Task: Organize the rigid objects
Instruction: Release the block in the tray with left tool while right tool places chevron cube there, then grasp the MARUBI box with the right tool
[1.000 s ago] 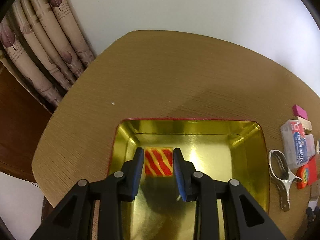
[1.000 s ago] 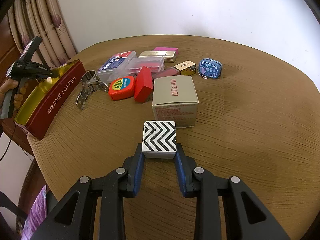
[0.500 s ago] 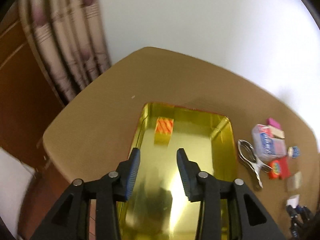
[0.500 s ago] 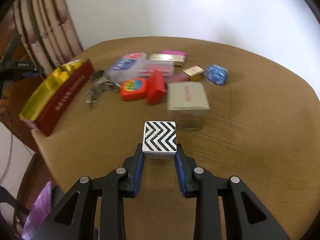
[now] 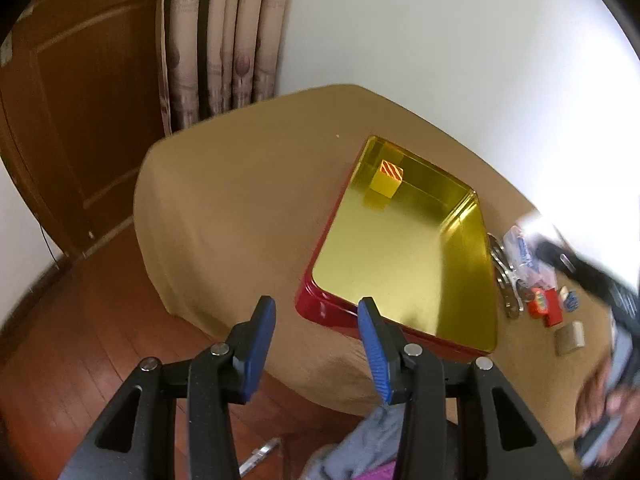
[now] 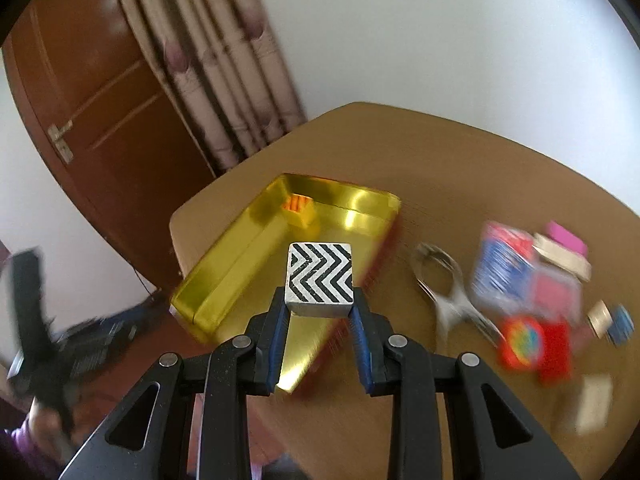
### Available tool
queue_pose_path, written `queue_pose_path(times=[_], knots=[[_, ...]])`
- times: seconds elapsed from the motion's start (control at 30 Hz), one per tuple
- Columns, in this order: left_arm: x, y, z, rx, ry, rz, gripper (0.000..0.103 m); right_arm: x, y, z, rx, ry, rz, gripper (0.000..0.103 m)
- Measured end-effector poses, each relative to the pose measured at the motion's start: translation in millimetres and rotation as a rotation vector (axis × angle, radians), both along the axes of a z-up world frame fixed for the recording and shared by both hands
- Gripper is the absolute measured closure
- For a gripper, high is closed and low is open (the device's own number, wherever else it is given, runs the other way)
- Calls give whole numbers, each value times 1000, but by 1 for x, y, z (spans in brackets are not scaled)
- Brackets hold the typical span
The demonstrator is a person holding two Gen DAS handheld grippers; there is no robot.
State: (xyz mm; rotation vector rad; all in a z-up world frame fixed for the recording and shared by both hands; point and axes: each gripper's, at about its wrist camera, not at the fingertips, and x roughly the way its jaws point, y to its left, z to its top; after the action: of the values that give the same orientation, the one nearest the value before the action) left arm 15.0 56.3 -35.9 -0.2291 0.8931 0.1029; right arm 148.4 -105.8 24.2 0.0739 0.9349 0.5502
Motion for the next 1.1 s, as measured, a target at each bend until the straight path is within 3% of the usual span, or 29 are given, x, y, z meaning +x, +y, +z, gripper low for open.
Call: queue_pose_path(times=[0.13, 0.27, 0.57, 0.63, 0.77, 0.8, 0.83, 0.9, 1.1], knots=[[-7, -1, 2, 58, -52, 14, 59, 43, 43, -20, -33, 54, 16, 76], [2, 3, -7, 22, -13, -9, 59, 75, 64, -45, -89, 111, 14, 76], [9, -5, -17, 63, 16, -15, 58, 93, 68, -62, -107, 136, -20, 72], [9, -6, -17, 70, 18, -22, 58, 85, 54, -55, -58, 120, -35, 60], [9, -7, -17, 73, 27, -32, 58, 40, 13, -27, 79, 28, -90, 58], [8, -8, -16, 75, 23, -33, 58, 20, -1, -21, 92, 0, -108, 52], [7, -10, -15, 78, 19, -33, 58, 3, -12, -16, 85, -26, -127, 42], [5, -13, -14, 86, 16, -44, 58, -43, -53, -14, 43, -89, -198, 33], [-2, -31, -10, 111, 4, -105, 58, -122, -201, -43, -146, -56, -439, 31]])
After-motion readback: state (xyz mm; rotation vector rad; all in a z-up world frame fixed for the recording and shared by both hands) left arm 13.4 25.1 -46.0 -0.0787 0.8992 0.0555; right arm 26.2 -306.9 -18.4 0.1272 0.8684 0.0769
